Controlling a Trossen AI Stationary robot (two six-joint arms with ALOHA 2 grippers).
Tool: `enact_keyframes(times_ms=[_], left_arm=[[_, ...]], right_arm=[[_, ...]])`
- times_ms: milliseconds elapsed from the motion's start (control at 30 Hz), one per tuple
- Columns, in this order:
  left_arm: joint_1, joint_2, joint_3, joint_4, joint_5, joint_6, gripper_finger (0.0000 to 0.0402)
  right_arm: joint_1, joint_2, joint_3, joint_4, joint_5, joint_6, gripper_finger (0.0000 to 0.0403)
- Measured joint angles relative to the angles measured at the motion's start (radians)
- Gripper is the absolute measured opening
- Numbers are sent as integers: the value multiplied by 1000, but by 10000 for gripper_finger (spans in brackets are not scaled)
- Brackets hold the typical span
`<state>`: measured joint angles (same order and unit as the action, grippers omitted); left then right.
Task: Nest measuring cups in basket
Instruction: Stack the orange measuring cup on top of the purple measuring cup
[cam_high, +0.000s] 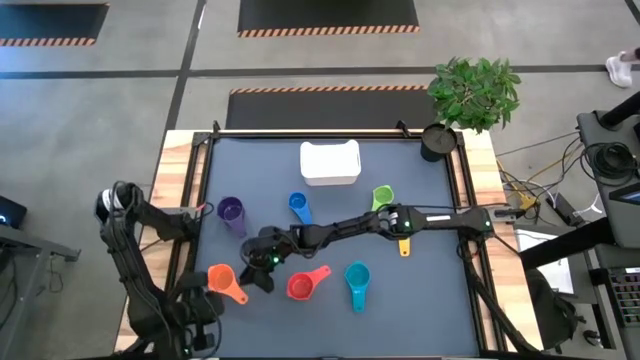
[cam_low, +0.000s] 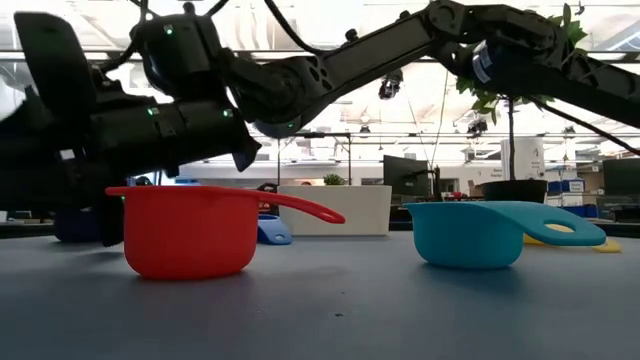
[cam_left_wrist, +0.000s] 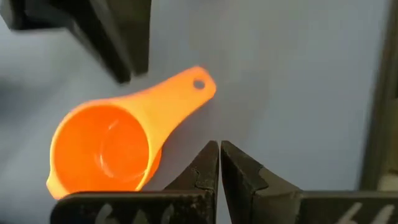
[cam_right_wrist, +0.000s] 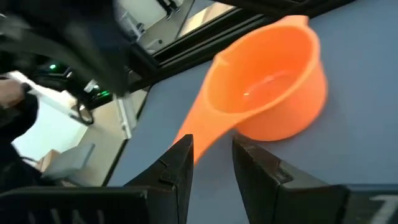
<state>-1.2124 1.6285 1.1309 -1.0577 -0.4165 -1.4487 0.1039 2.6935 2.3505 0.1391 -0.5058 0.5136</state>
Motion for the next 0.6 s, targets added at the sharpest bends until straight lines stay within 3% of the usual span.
enact_keyframes(times_ms=[233,600], left_arm=[[9,132,-2,-94,173,4,0],[25,165,-8,-210,140,18,0]], right_arm=[[-9,-13,0,0,-37,-8,98],[-6,-17,0,-63,-47,23,99]])
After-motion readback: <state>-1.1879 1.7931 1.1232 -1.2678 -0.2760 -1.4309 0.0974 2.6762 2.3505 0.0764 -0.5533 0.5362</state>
